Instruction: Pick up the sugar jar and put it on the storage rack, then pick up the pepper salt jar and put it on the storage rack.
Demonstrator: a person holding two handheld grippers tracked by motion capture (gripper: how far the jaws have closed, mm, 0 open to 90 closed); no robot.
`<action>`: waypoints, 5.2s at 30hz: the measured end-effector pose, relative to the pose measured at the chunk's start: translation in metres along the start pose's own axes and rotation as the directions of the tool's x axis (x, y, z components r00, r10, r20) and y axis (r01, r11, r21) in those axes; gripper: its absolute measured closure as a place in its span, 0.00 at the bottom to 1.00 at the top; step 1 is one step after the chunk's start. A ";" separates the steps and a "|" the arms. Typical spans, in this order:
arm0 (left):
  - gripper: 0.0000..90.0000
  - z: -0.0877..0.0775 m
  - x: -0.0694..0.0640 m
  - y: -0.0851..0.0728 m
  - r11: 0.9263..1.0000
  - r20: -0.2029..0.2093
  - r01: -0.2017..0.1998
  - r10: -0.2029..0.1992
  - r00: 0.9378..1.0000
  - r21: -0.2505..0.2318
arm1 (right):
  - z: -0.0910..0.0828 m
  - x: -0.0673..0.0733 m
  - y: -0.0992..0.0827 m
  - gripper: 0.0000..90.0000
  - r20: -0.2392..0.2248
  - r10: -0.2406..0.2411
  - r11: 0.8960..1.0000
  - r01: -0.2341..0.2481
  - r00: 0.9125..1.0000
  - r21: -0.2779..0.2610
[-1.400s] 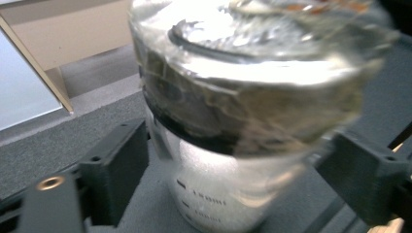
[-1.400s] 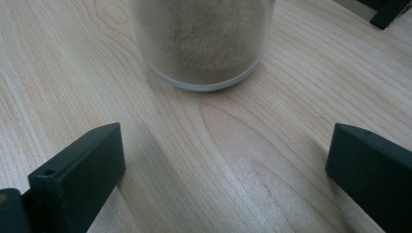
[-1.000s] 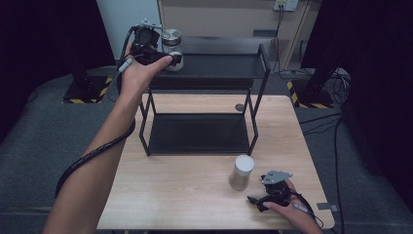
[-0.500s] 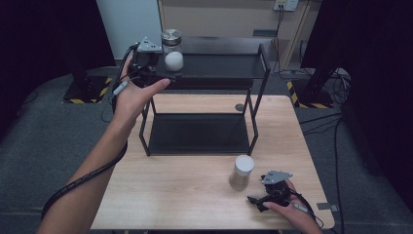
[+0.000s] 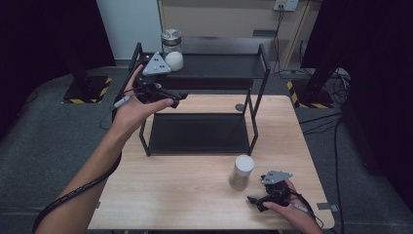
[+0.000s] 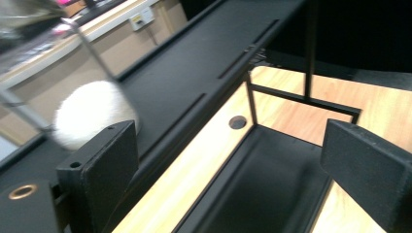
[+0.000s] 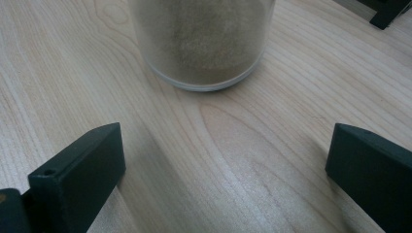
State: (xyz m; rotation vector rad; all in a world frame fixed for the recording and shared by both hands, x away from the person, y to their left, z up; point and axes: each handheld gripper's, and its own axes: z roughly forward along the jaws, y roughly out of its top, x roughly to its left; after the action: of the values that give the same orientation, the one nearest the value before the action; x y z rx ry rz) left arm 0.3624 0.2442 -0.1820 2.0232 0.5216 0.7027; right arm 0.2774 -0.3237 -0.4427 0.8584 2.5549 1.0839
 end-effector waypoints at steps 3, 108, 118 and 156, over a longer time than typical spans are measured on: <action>0.07 0.005 0.004 -0.006 1.000 0.039 -0.020 0.020 0.999 -0.001 | 0.000 0.000 0.000 0.01 0.000 0.000 1.000 0.000 1.000 0.000; 0.05 0.018 -0.102 -0.254 0.926 0.063 0.255 -0.283 0.957 0.280 | 0.000 0.003 0.000 0.01 0.011 0.009 1.000 -0.009 1.000 0.003; 0.04 0.019 -0.101 -0.262 0.896 -0.024 0.308 -0.317 0.948 0.319 | 0.000 0.003 0.000 0.01 0.012 0.009 1.000 -0.009 1.000 0.002; 0.02 0.020 -0.099 -0.262 0.895 -0.022 0.307 -0.317 0.948 0.325 | -0.016 -0.005 0.012 0.06 -0.020 0.004 1.000 -0.004 1.000 -0.023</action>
State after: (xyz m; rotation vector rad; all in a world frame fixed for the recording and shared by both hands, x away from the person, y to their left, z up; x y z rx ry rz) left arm 0.2785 0.3040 -0.4430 2.1760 0.9732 0.4057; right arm 0.2799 -0.3292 -0.4227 0.8513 2.5525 1.1268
